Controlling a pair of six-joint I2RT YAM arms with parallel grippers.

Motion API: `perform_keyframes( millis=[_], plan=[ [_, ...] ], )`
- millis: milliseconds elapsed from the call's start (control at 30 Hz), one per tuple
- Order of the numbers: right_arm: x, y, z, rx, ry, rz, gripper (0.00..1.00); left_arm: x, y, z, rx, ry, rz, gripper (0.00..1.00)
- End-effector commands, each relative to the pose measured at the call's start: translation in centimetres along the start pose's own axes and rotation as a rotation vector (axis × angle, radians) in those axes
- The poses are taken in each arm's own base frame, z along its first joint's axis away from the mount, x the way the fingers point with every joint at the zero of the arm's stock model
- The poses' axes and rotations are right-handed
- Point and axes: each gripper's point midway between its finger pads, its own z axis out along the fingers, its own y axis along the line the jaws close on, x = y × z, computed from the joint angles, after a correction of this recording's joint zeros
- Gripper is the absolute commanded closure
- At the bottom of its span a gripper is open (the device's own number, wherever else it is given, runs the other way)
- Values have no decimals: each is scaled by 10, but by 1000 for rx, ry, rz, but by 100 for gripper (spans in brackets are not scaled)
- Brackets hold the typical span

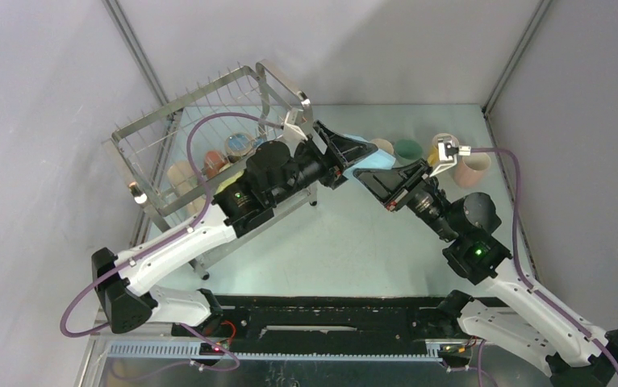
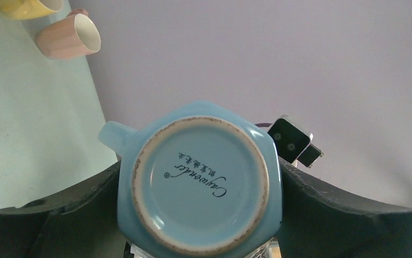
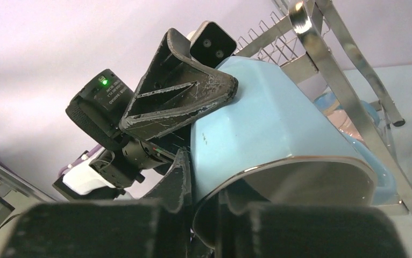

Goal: Unload the cups from the dish rack
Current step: Place the cup at the center of the board.

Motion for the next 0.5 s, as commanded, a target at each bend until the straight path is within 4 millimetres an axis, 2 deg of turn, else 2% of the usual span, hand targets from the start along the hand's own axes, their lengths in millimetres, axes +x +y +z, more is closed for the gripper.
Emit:
perform_keyframes(
  millis=[0,67,233,467],
  plan=[
    [-17,12,2,-17,-40,-34,100,-2,-47,-17,170,6,19,68],
    [-18,13,0,-12,-43,-37,100,-2,-47,-18,171,8,43,51],
    [-21,13,-4,7,-43,-43,100,-2,-41,-22,155,13,106,2],
    [-24,14,-10,42,-35,-50,100,-12,-34,-29,122,-10,195,0]
  ],
)
